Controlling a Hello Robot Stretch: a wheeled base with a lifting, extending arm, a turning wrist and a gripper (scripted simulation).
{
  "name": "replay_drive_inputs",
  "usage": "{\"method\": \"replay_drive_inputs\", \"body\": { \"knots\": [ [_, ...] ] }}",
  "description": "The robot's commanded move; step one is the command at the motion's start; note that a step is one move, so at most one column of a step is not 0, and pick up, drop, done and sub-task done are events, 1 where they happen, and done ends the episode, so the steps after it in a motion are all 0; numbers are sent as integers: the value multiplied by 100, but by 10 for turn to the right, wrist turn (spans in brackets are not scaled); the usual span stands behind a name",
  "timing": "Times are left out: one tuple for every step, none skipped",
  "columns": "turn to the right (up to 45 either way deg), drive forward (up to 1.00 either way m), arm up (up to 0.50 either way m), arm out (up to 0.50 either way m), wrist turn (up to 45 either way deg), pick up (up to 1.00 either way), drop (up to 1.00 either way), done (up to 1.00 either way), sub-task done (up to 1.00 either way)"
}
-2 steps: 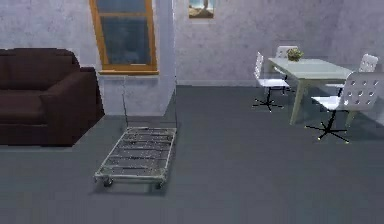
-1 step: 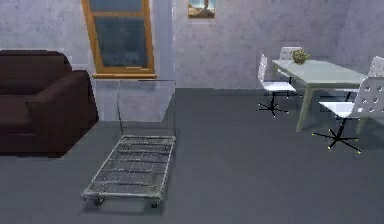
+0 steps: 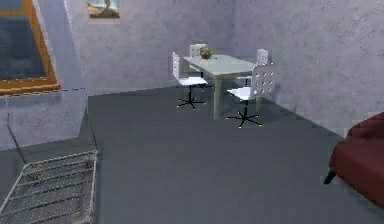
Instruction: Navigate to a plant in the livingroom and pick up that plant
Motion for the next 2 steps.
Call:
{"method": "replay_drive_inputs", "body": {
  "knots": [
    [0, 90, 0, 0, 0, 0, 0, 0, 0],
    [-60, 0, 0, 0, 0, 0, 0, 0, 0]
  ]
}}
